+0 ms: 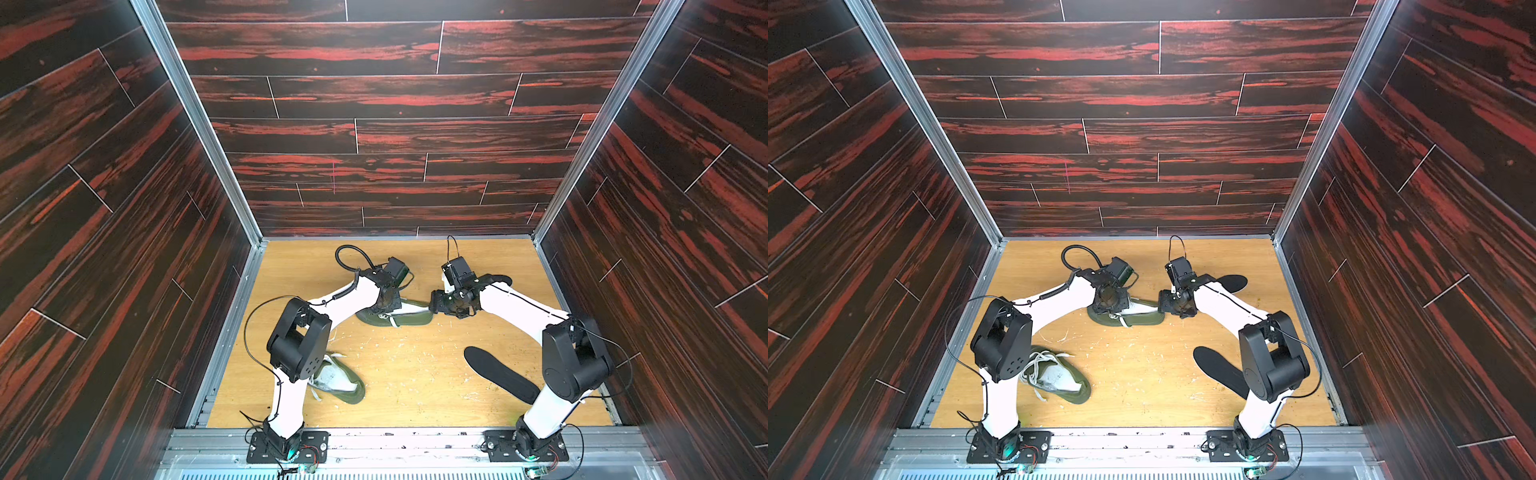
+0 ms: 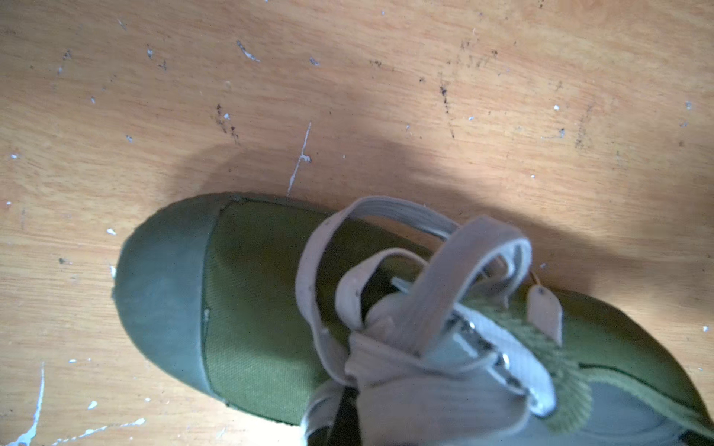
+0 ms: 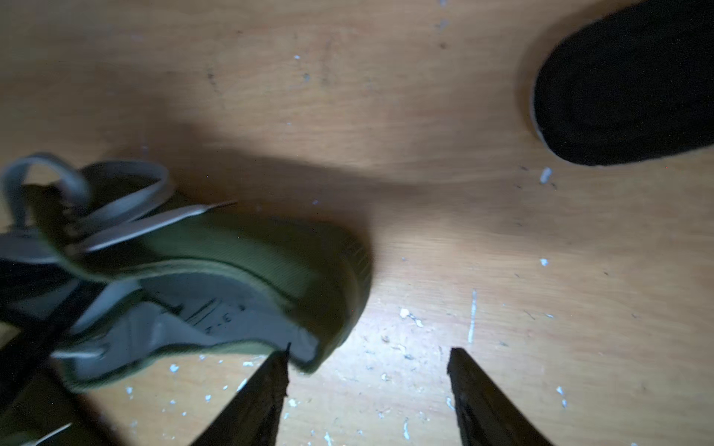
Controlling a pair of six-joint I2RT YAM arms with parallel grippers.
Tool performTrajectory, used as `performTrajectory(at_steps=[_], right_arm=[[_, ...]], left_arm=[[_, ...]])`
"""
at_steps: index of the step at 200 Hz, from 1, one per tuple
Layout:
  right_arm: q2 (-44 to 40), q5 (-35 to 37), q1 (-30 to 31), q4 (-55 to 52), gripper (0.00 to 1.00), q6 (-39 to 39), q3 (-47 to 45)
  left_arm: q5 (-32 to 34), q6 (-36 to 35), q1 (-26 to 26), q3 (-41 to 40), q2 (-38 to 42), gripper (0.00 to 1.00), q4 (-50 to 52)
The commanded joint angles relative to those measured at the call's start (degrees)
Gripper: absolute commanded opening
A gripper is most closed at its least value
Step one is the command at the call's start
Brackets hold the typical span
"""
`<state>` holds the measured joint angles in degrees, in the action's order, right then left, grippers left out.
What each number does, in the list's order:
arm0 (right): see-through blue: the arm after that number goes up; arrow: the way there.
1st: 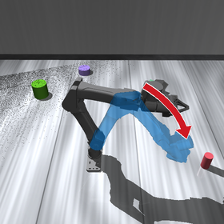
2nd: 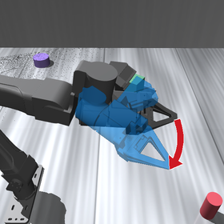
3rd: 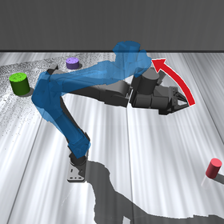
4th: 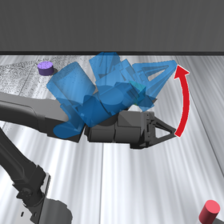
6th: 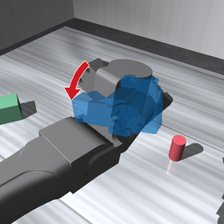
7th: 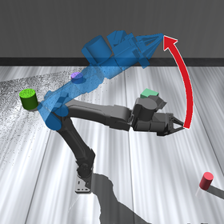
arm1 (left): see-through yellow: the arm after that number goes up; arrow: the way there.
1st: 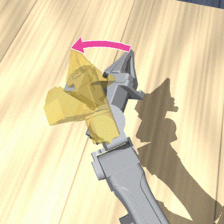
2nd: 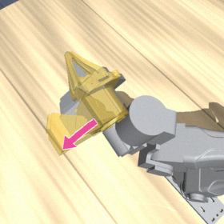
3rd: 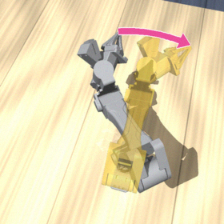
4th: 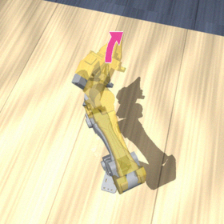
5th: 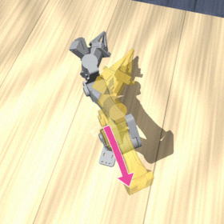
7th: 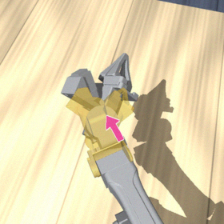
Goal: Insert the insole into the shoe
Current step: Adjust the shoe at the center of the board.
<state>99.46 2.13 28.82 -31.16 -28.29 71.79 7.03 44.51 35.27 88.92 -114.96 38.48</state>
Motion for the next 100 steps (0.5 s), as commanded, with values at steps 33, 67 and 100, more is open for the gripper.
performTrajectory(at_steps=[33, 67, 100], right_arm=[[4.29, -0.58, 4.0, 0.79, 0.79, 3.76, 6.56], [8.94, 3.98, 5.15, -1.06, 0.81, 7.95, 8.64], [11.31, 6.88, 5.34, -0.98, 0.82, 9.55, 9.26]], left_arm=[[-0.08, 0.55, -0.11, 0.24, 3.33, 0.03, 0.42], [0.08, -0.35, -0.04, 1.02, 3.26, 0.03, 0.98], [0.23, -2.13, 0.48, 2.19, 3.07, 0.03, 1.6]])
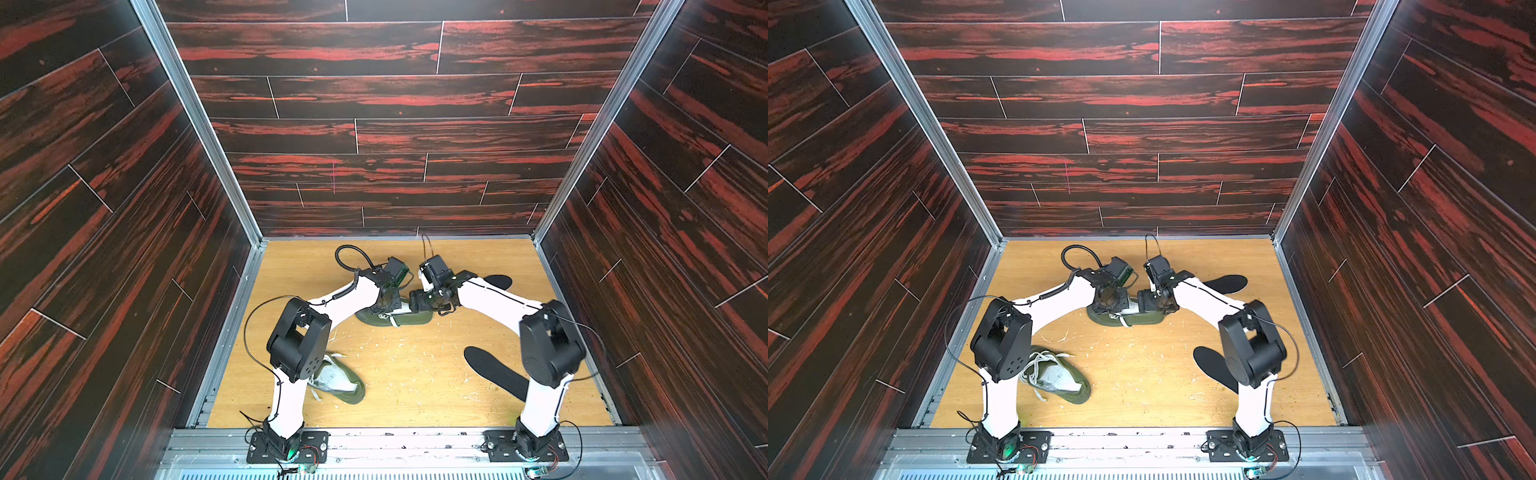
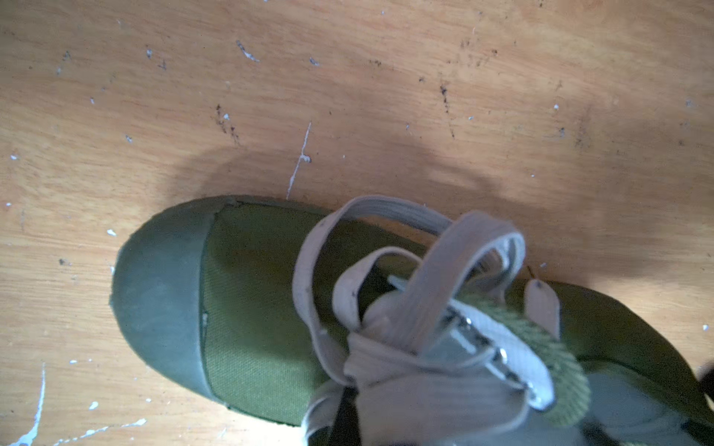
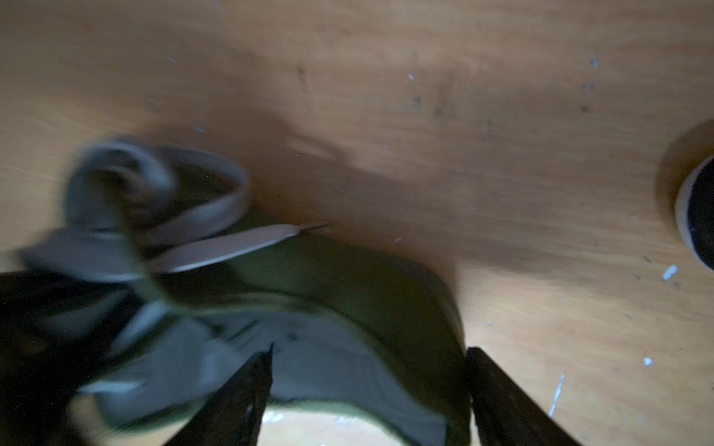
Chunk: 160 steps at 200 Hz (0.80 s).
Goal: Insert the insole into the shoe
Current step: Adjust the shoe at the center of the board.
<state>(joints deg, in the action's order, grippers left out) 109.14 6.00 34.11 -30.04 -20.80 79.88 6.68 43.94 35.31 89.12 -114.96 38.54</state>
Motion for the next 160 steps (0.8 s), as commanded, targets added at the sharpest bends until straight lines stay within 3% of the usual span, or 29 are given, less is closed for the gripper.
performTrajectory(at_steps=[1, 79, 101, 160], right_arm=[[1.7, 3.12, 0.06, -2.06, 0.82, 1.98, 1.16], [2.17, 8.53, -1.38, -1.18, 0.81, -1.13, -0.56], [-0.39, 6.88, -3.96, 0.9, 0.74, -3.23, -4.45], [-7.08, 1.17, -4.94, 0.97, 0.55, -6.97, -10.27]], left_arm=[[0.6, -1.66, 0.49, 2.05, 3.07, 0.03, 1.58], [-2.52, -7.99, 2.31, 4.45, 2.99, 0.03, 2.95], [-2.61, -9.78, 2.45, 4.25, 3.37, 0.03, 4.36], [4.85, -8.04, 2.39, 1.11, 4.06, 0.03, 6.15]])
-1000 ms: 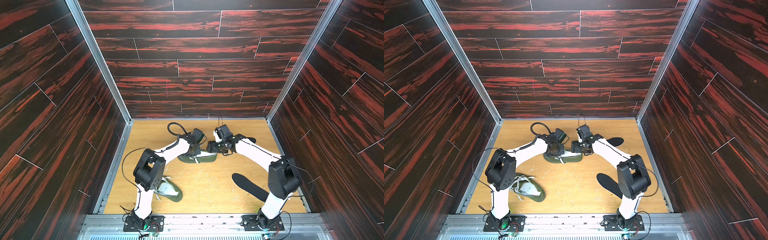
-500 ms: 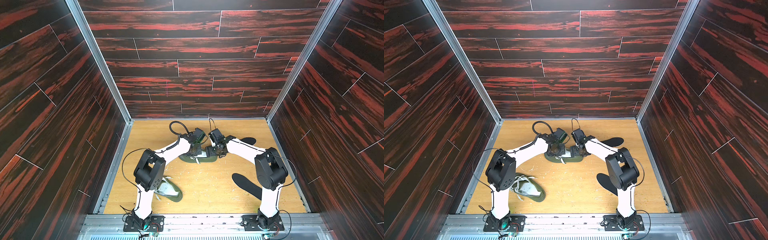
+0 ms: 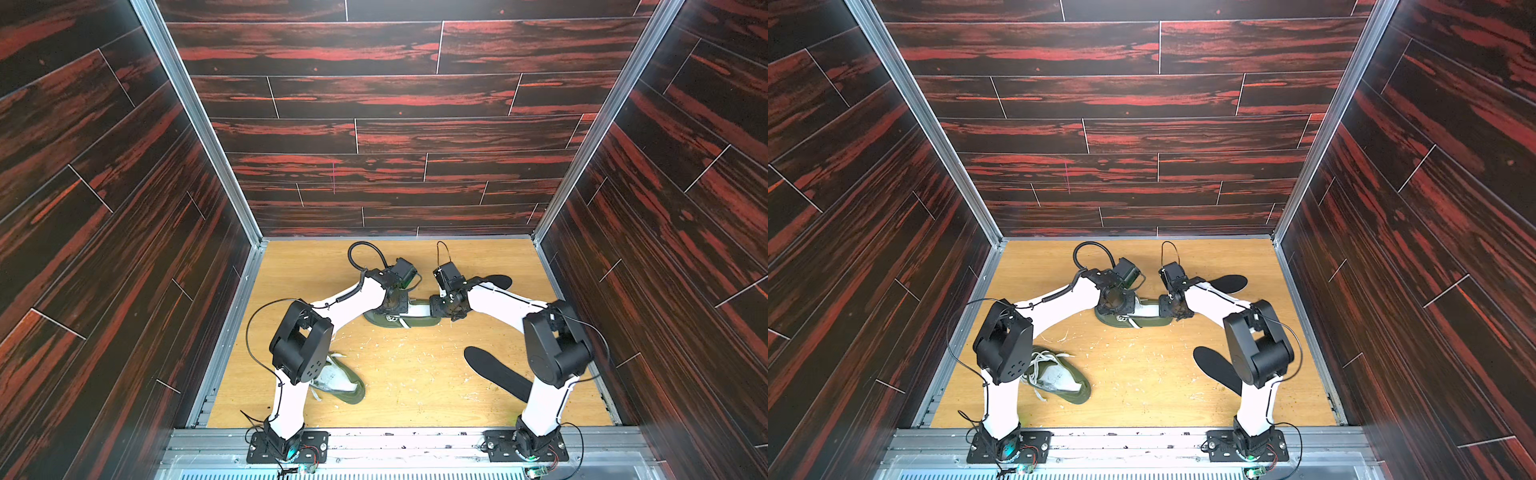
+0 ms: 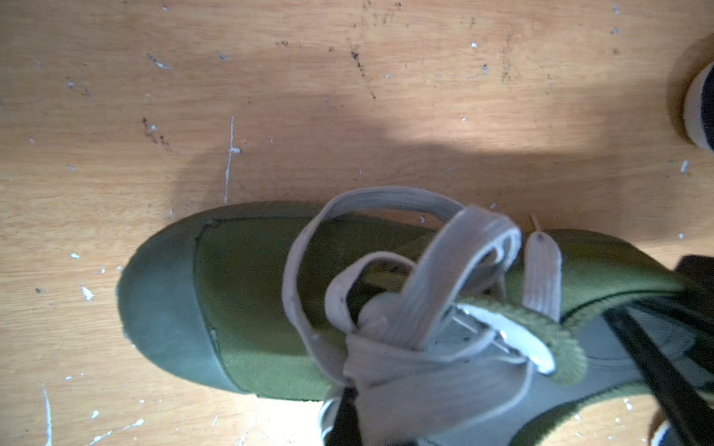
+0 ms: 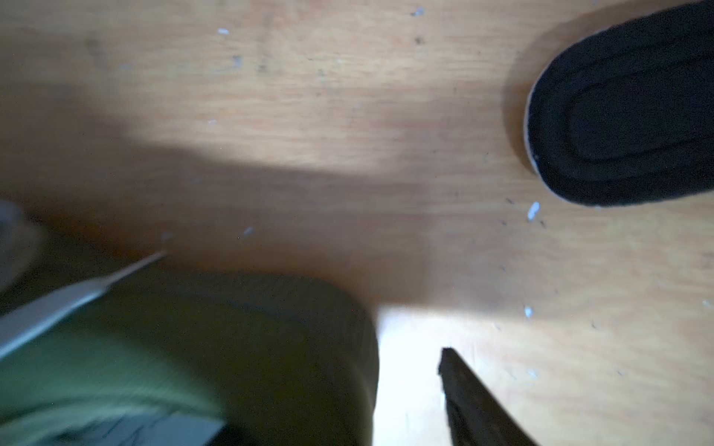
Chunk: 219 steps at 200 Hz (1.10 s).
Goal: Insert the insole into the shoe
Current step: Adjust the shoe at the center of the board.
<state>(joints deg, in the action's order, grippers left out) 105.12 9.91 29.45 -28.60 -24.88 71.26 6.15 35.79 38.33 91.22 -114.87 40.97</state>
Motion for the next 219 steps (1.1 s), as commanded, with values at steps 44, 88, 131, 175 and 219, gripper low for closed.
performTrajectory(at_steps=[44, 88, 131, 175, 219], right_arm=[[-6.43, -3.91, -0.35, -0.4, 0.33, -3.28, -4.27], [-4.99, -6.32, -0.97, 1.82, 0.19, -3.4, -5.96], [-5.95, -11.4, -0.97, 5.94, 0.1, -5.27, -7.54], [-8.38, -17.09, -3.87, 14.24, 0.07, -10.33, -15.57], [-9.05, -22.18, -6.49, 19.96, 0.08, -12.26, -20.02]], left_arm=[[6.47, 0.44, -0.64, -0.85, 3.68, 0.03, 4.07], [5.05, 0.1, -0.65, -0.69, 3.89, 0.03, 3.68], [-0.37, -0.5, -0.62, -0.6, 4.09, 0.03, 2.83], [-4.65, 3.1, -2.49, -0.94, 4.82, 0.04, 1.9], [-5.27, 2.62, -2.86, -0.96, 4.24, 0.04, 2.15]])
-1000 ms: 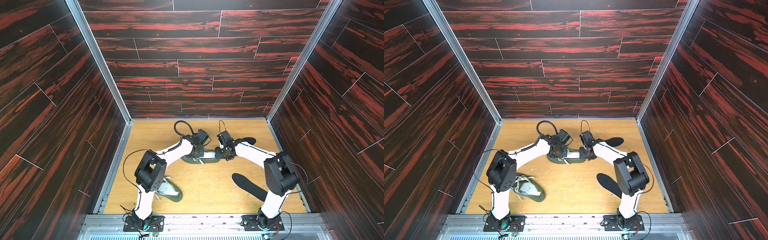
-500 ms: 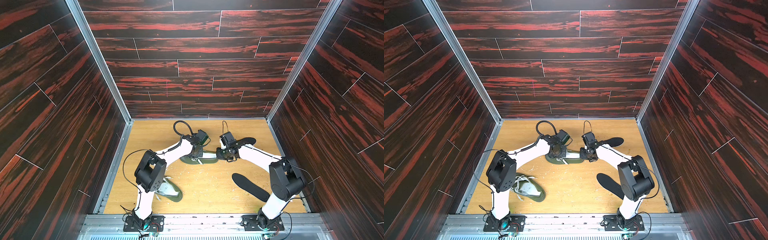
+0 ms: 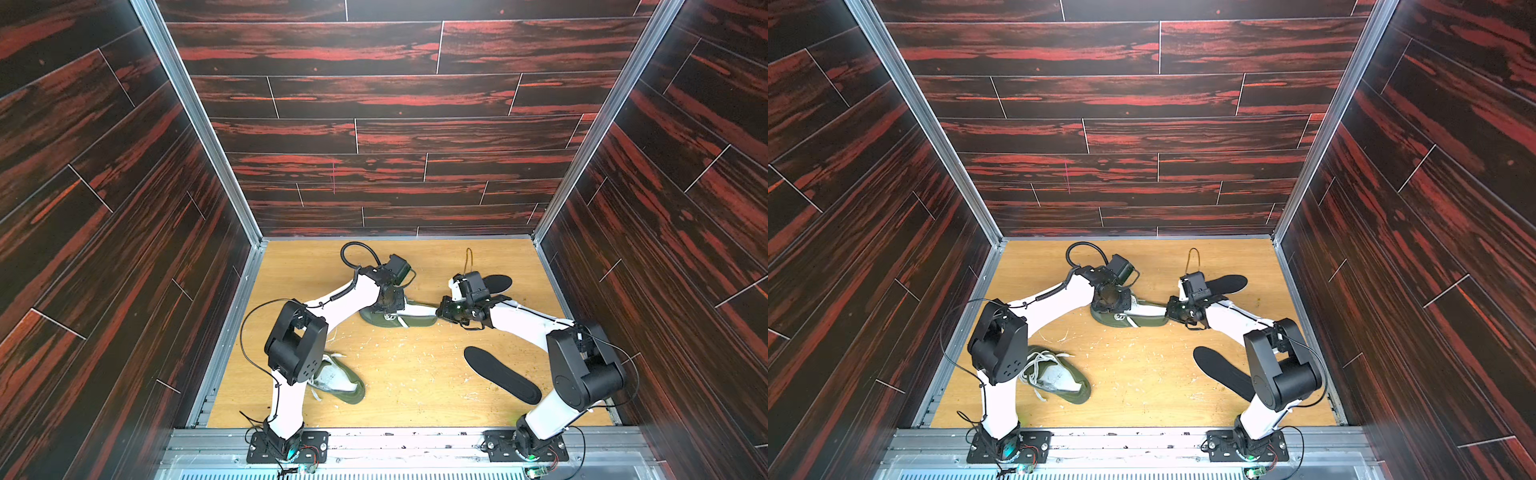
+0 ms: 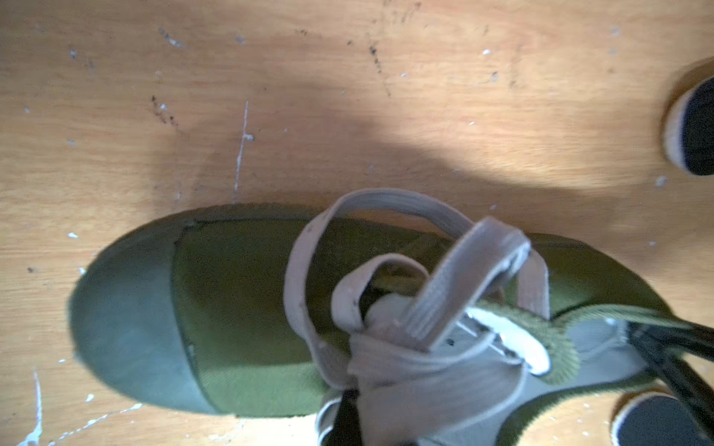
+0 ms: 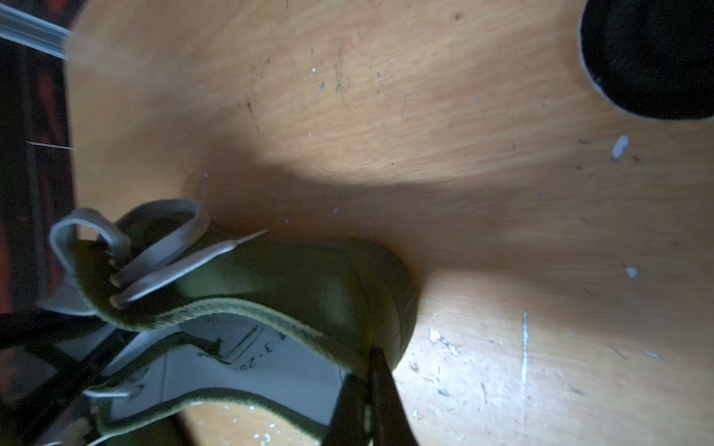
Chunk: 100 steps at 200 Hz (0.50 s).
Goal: Insert the insole into the shoe
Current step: Adjust the shoe at the center of the board.
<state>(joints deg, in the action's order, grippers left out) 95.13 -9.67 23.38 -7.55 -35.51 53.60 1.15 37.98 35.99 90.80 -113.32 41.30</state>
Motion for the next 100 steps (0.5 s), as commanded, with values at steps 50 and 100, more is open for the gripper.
performTrajectory(at_steps=[50, 100], right_arm=[[-0.91, -6.02, -0.35, -1.05, 0.14, -0.37, -0.51], [-4.17, -9.6, -0.34, -3.71, 0.29, 2.26, 2.17]], left_arm=[[0.14, -0.11, -0.39, 0.2, 2.13, 0.04, 2.33], [1.53, -0.96, -0.31, 0.3, 2.38, 0.16, 2.96]])
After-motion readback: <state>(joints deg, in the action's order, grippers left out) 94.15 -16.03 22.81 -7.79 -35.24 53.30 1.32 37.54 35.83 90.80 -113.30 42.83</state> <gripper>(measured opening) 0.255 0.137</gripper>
